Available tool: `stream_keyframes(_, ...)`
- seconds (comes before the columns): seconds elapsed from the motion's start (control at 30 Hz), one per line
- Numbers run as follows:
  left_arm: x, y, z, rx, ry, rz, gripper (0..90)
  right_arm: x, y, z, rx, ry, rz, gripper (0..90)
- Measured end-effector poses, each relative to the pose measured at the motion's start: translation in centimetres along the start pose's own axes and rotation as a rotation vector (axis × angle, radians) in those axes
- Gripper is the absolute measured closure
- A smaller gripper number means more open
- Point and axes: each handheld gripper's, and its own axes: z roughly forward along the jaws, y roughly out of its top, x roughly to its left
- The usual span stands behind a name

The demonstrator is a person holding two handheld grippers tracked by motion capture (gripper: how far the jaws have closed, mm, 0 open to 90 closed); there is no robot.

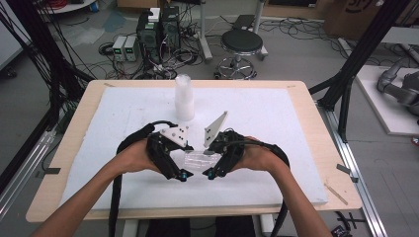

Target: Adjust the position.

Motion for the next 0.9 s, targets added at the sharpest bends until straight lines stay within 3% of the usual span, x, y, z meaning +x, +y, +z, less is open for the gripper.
stream_keyframes(0.3, 0.19, -0.05, 0.22, 0.013, 0.003, 0.024, 40.7, -0.1, 0.07, 0.18, 0.006, 0.006, 0.001, 34.2)
stream_keyframes(0.53, 0.26, -0.05, 0.2, 0.016, 0.002, 0.022, 41.7, -0.21, 0.04, 0.25, 0.008, 0.006, 0.001, 34.1)
stream_keyframes(0.6, 0.23, -0.07, 0.13, 0.014, 0.004, 0.019, 41.8, -0.18, 0.05, 0.28, 0.008, 0.006, 0.0, 29.5)
stream_keyframes(0.63, 0.22, -0.11, 0.04, 0.013, 0.009, 0.015, 41.7, -0.19, 0.07, 0.43, 0.004, 0.002, 0.007, 17.1)
stream_keyframes(0.67, 0.23, -0.13, -0.02, 0.014, 0.008, 0.017, 41.7, -0.16, 0.08, 0.56, 0.003, -0.015, 0.022, 12.6)
stream_keyframes(0.9, 0.18, -0.23, -0.16, 0.02, 0.008, 0.02, 41.8, -0.23, -0.1, 0.58, -0.04, -0.01, 0.024, 12.5)
